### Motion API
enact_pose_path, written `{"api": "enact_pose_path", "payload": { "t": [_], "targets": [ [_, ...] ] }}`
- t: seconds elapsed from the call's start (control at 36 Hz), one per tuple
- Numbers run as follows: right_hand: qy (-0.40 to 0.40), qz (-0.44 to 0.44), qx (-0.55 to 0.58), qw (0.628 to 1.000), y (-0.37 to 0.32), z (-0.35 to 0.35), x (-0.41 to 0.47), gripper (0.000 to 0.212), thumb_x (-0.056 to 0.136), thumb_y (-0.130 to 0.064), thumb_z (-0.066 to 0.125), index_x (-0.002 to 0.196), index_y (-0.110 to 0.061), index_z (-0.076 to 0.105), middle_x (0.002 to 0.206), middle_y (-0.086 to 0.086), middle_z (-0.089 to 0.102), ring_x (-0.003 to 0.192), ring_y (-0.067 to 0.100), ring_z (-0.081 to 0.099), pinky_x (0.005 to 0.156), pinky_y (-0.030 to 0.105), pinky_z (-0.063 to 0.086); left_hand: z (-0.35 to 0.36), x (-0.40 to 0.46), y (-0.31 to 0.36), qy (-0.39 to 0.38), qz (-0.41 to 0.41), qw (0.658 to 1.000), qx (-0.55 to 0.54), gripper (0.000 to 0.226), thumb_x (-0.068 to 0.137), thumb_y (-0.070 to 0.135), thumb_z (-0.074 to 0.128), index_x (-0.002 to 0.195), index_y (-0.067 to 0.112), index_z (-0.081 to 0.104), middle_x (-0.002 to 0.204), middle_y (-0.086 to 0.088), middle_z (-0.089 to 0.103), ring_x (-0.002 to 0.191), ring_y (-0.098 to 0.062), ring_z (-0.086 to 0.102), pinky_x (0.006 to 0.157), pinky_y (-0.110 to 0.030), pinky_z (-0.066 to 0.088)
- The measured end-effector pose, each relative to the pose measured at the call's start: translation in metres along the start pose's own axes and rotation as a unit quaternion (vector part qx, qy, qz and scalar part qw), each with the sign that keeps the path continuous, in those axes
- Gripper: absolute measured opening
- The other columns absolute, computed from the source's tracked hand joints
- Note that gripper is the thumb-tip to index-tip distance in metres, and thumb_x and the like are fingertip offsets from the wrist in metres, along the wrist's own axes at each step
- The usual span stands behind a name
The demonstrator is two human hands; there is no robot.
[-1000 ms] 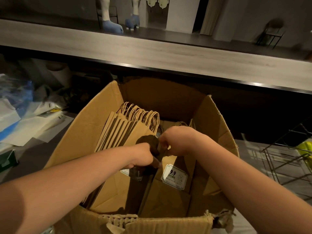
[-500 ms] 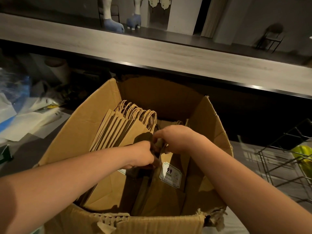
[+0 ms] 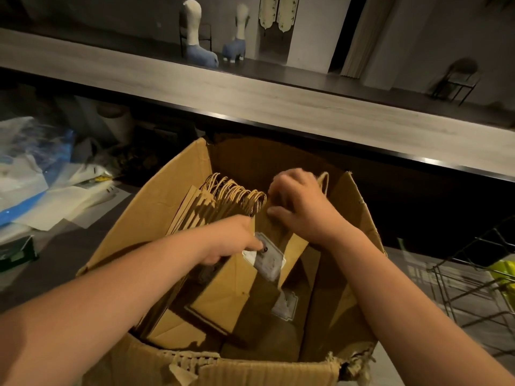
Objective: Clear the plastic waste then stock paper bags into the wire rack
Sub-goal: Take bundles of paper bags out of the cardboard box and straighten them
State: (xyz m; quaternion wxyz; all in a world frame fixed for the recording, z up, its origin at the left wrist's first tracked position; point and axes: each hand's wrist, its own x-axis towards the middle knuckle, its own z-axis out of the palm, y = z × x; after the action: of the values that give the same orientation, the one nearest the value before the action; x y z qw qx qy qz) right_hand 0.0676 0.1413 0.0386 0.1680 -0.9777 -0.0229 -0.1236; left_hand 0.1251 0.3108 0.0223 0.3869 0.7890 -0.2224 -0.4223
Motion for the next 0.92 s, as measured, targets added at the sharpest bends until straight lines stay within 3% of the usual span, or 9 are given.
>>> {"api": "enact_pose_path", "payload": {
  "t": [0.14,0.19,0.25,0.33,0.42,0.5,0.58,0.67,0.92],
  "targets": [
    [0.173,0.122,0.071,0.975,0.002,0.001,-0.002,0.046,0.092,-0.034,0.063,0.132,-0.025,0.042,0.14,-0.004,0.029,0.127,0.007,0.027,0.104,0.021,0.029,-0.043,-0.012,-0.004,0.122,0.033,0.992,-0.03,0.015,0.091,0.015,0.063,0.103,0.022,0.062,0.102,0.0,0.07,0.097,-0.02,0.066,0.091,-0.042,0.051],
    [0.195,0.169,0.041,0.965,0.006,0.003,-0.002,0.04,0.094,-0.033,0.06,0.129,-0.021,0.044,0.136,0.0,0.035,0.123,0.012,0.037,0.1,0.024,0.04,-0.053,-0.013,-0.009,0.173,0.053,0.983,-0.038,0.021,0.091,0.016,0.062,0.111,0.023,0.061,0.105,0.001,0.069,0.097,-0.017,0.065,0.09,-0.041,0.051],
    [0.131,0.219,0.026,0.967,0.014,0.006,-0.002,0.033,0.095,-0.033,0.059,0.123,-0.02,0.047,0.125,0.001,0.047,0.109,0.012,0.05,0.087,0.027,0.05,-0.056,-0.012,-0.011,0.204,0.065,0.977,-0.023,0.025,0.092,0.017,0.062,0.116,0.024,0.06,0.105,0.003,0.069,0.097,-0.016,0.065,0.088,-0.04,0.053],
    [-0.071,0.25,-0.008,0.965,0.023,0.017,-0.002,0.03,0.095,-0.028,0.059,0.122,-0.02,0.05,0.105,0.0,0.058,0.087,0.016,0.06,0.073,0.033,0.057,-0.056,-0.009,-0.013,0.228,0.081,0.97,-0.01,0.023,0.092,0.017,0.06,0.113,0.025,0.06,0.106,0.004,0.067,0.095,-0.014,0.064,0.081,-0.034,0.054],
    [-0.21,0.219,-0.022,0.952,0.028,0.029,-0.006,0.041,0.093,-0.022,0.061,0.132,-0.019,0.049,0.116,0.005,0.06,0.098,0.019,0.061,0.083,0.034,0.057,-0.055,-0.007,-0.013,0.254,0.1,0.962,0.011,0.03,0.093,0.015,0.059,0.121,0.024,0.055,0.107,0.007,0.063,0.089,-0.008,0.06,0.064,-0.02,0.047],
    [-0.287,0.189,-0.018,0.939,0.026,0.038,-0.008,0.066,0.086,-0.02,0.069,0.143,-0.031,0.039,0.134,0.002,0.048,0.114,0.022,0.054,0.093,0.034,0.053,-0.056,-0.005,-0.015,0.267,0.111,0.957,0.017,0.036,0.093,0.014,0.059,0.126,0.025,0.05,0.109,0.008,0.06,0.082,-0.002,0.056,0.06,-0.017,0.044],
    [-0.333,0.097,-0.101,0.932,0.02,0.049,-0.007,0.074,0.083,-0.019,0.07,0.144,-0.04,0.034,0.15,-0.001,0.031,0.128,0.025,0.044,0.1,0.041,0.049,-0.057,-0.004,-0.017,0.263,0.111,0.958,0.014,0.035,0.093,0.014,0.059,0.125,0.024,0.052,0.113,0.004,0.063,0.087,-0.006,0.06,0.063,-0.019,0.048],
    [-0.358,0.027,-0.16,0.92,0.009,0.057,-0.01,0.066,0.088,-0.015,0.063,0.144,-0.039,0.038,0.158,-0.003,0.02,0.136,0.027,0.035,0.105,0.046,0.044,-0.057,-0.003,-0.018,0.259,0.107,0.96,0.007,0.034,0.092,0.013,0.06,0.124,0.023,0.053,0.112,0.002,0.065,0.092,-0.011,0.063,0.064,-0.02,0.049],
    [-0.361,0.007,-0.211,0.908,-0.003,0.057,-0.008,0.054,0.092,-0.02,0.061,0.14,-0.037,0.045,0.15,0.001,0.032,0.131,0.027,0.04,0.1,0.042,0.047,-0.057,-0.003,-0.019,0.243,0.112,0.963,-0.006,0.029,0.092,0.013,0.06,0.118,0.024,0.054,0.106,0.004,0.063,0.086,-0.008,0.061,0.062,-0.018,0.048]
  ]
}}
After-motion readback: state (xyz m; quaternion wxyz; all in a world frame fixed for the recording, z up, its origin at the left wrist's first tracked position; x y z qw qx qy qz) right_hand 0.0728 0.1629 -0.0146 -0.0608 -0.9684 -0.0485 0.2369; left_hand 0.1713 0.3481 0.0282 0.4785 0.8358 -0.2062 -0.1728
